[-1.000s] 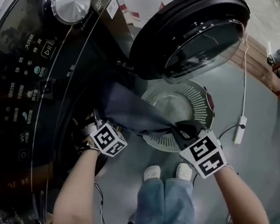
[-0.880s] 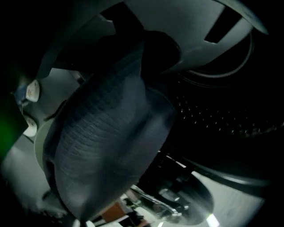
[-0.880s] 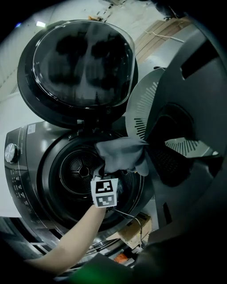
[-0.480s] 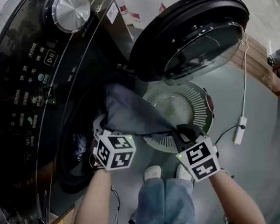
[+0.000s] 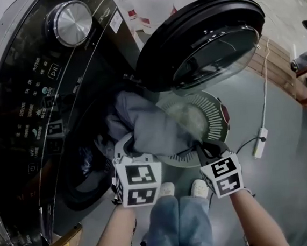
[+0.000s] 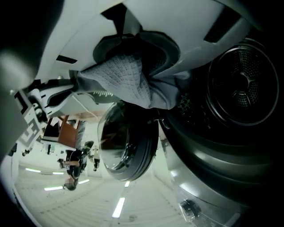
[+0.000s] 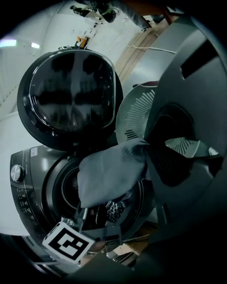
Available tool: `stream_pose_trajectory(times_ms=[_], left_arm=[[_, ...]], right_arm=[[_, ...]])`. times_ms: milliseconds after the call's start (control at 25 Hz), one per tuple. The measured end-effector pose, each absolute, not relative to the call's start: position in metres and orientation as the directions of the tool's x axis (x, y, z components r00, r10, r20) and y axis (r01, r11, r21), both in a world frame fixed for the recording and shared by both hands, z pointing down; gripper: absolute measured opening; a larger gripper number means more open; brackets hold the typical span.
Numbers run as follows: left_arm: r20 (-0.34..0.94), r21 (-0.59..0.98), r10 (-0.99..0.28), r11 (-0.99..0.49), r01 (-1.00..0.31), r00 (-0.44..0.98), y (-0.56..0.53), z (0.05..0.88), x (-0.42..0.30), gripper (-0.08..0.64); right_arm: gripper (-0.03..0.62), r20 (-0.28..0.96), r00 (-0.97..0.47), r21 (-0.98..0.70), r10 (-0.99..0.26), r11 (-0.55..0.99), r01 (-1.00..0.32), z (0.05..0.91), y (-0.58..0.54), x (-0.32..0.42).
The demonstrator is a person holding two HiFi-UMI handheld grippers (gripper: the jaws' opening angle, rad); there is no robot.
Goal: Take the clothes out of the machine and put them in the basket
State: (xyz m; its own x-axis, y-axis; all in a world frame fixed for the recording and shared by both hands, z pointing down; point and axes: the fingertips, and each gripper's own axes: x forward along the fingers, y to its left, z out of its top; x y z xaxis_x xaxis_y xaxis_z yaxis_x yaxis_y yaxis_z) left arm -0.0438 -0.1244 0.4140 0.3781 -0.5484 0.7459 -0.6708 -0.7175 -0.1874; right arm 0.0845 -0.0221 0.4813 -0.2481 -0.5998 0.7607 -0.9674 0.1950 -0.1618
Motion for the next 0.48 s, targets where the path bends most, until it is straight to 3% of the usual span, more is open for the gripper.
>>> stream_pose_trajectory(times_ms=[480], left_arm=[[0.626,0.113,-0.38,-0.82,-0.561,0.681,-0.084,0.367,0.063,0.043]], right_arm=[[0.018,0.779,-0.014,-0.052,-0.627,-0.042,-0.998,0.468,-0.004,0.191]])
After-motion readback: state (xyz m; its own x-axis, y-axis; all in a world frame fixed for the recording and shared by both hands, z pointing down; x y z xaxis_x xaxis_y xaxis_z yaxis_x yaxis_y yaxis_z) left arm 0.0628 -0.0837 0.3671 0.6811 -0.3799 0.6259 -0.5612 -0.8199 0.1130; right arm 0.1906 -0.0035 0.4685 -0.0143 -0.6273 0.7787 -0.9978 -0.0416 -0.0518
